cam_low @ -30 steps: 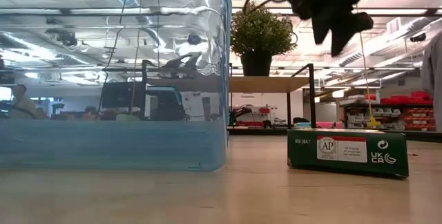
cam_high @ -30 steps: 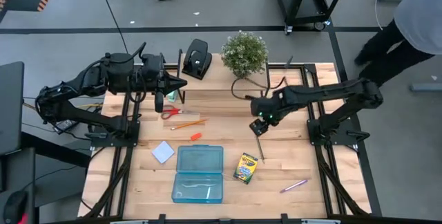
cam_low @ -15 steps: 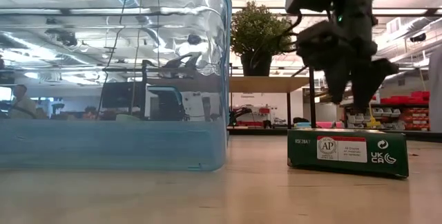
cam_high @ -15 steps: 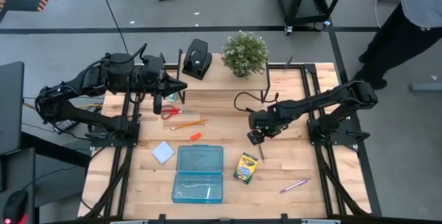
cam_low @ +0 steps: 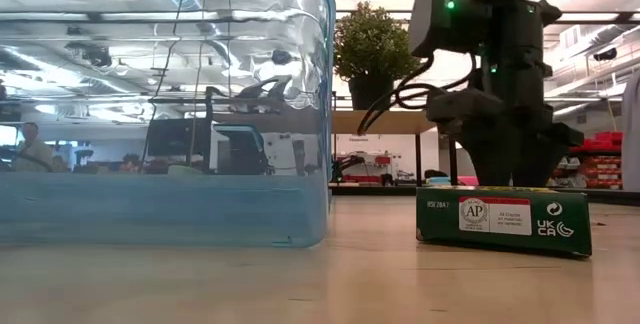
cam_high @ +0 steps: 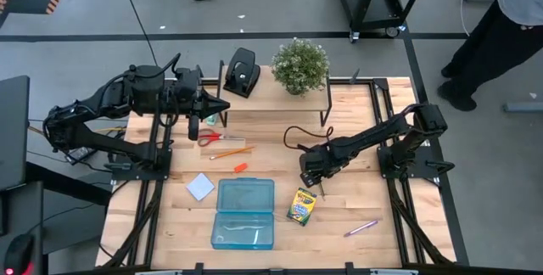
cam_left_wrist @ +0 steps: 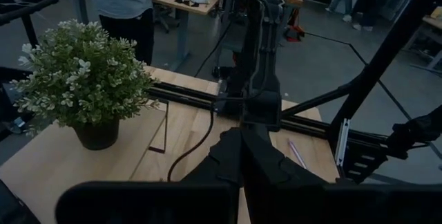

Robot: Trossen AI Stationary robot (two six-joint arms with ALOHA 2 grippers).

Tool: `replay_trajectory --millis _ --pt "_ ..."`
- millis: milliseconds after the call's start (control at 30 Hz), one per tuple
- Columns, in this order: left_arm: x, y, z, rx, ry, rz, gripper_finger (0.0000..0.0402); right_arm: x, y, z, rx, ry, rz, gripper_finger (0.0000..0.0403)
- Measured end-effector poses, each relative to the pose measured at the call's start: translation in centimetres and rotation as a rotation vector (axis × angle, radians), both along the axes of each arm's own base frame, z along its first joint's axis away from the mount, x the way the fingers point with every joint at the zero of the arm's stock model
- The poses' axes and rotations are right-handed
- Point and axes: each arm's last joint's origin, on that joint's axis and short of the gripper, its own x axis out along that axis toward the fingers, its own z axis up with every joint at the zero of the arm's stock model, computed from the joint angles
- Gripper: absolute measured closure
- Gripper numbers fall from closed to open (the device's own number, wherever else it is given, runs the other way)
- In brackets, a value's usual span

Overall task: Pack school essentials
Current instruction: Put the black pencil into the blue supply box

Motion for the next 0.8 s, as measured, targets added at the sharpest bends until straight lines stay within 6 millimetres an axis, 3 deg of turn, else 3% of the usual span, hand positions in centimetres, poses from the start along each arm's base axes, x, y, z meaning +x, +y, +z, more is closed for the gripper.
replay_trajectory --millis 233,600,800 --pt "0.00 0.00 0.01 -0.014 -0.002 0.003 0.0380 0.12 0.22 -0.41 -0.016 0.031 0.007 0.0208" --pt "0.00 -0.01 0.00 -0.010 -0.001 0.002 0.0386 -0.23 0.08 -0.51 -0.051 0.057 0.044 0.0327" --pt "0.00 -0.01 0.01 -0.011 -0.002 0.002 0.0381 -0.22 0.08 -0.51 -0.057 0.057 0.089 0.0373"
